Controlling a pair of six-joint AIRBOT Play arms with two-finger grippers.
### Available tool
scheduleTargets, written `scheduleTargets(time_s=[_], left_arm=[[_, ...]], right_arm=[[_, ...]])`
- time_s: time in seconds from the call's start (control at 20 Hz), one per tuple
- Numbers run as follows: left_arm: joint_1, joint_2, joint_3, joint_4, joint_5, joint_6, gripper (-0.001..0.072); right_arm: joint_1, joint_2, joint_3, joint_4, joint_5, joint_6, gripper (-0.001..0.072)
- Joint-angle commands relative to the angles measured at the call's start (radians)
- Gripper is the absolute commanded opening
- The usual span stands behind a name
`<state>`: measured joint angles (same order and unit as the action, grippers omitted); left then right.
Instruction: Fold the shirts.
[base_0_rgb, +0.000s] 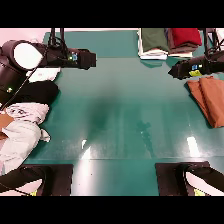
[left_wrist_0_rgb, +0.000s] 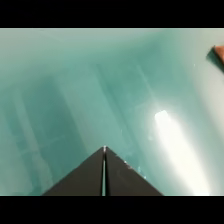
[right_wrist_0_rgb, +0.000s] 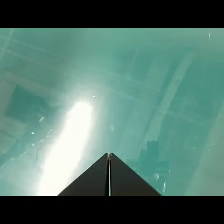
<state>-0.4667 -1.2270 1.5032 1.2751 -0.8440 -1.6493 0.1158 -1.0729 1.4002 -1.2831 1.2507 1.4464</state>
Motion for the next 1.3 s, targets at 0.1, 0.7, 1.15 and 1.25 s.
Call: scheduleTargets(time_s=[0.1,0.7,1.15,1.25], left_arm=[[0.004,-0.001,0.001,0.136,0.105,0.056,0.0376],[0.541,-0.284,0.000,0.437,0.092,-0.125,0.0559],[0.584,-0.489,0.003,0.433,0.297,-0.155,0.0558],[0.584,-0.491,0.003,0.430,0.306,-0.158,0.0467]], right_arm=[[0.000,0.000,0.001,0.000,0.001,0.000,0.0018],[0.000,0.001,0.001,0.000,0.000,0.000,0.0017],[0.001,0.001,0.001,0.001,0.010,0.000,0.0017],[0.001,0.001,0.001,0.001,0.009,0.001,0.0017]])
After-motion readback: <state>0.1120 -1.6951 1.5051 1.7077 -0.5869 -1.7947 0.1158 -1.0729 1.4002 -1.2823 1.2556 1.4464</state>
